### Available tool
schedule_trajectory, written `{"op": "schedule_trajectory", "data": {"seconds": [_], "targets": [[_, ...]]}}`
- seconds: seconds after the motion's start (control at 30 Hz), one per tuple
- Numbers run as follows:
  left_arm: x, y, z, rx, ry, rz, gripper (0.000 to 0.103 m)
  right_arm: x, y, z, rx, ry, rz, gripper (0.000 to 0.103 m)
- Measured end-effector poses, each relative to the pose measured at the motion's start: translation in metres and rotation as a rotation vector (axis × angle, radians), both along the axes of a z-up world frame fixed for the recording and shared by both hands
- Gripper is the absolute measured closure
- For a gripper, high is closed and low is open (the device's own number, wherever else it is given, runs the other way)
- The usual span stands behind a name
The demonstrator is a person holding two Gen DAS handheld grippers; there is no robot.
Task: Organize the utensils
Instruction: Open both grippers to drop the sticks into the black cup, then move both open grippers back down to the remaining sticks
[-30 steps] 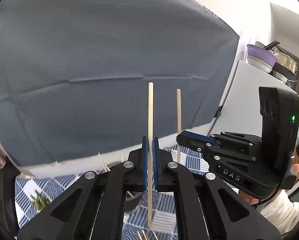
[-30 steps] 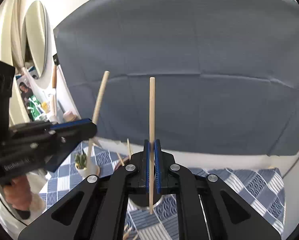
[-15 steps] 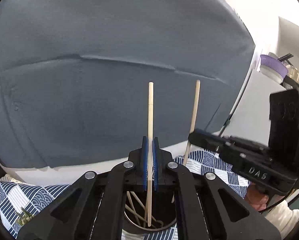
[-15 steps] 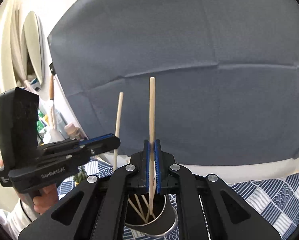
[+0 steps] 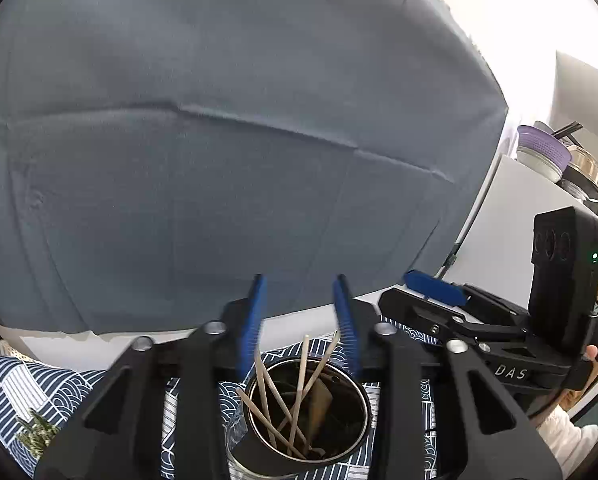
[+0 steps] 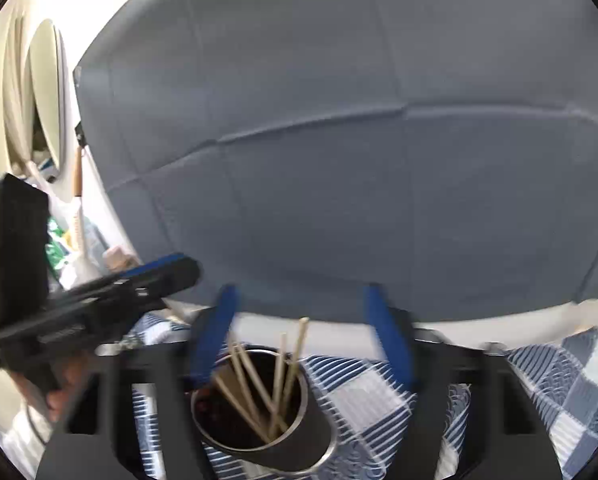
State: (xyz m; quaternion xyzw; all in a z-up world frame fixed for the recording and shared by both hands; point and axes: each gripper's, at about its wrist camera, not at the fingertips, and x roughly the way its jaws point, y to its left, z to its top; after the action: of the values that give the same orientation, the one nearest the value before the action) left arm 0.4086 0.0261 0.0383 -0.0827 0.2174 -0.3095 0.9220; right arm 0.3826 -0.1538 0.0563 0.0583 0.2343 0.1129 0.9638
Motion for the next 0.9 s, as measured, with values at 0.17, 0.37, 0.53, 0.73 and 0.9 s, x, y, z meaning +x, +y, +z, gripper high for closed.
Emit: {"op": "schedule_trajectory", "data": {"seconds": [0.17,0.37,0.53,0.73,0.9], "targets": [[-0.013,0.003,0.007,0.001,-0.012,0.030,0.036,-0.014,-0.014,0.001,-0.049,0.015,-0.079,0.016],[-0.026,0.008,0.012,0.038,-0.008,0.068,0.017,-0.029,-0.019,0.004,-0.050,0.041,-0.116,0.013],[-0.037,0.013,0.012,0.028,0.015,0.100,0.007,-0.045,-0.018,0.008,-0.076,0.046,-0.112,0.012],[-0.054,0.012,0.006,0.061,0.045,0.110,0.006,-0.070,-0.015,0.009,-0.107,0.058,-0.109,0.011],[-0.068,0.014,-0.001,0.065,0.082,0.125,0.006,-0.090,-0.015,0.005,-0.095,0.100,-0.112,0.010]]}}
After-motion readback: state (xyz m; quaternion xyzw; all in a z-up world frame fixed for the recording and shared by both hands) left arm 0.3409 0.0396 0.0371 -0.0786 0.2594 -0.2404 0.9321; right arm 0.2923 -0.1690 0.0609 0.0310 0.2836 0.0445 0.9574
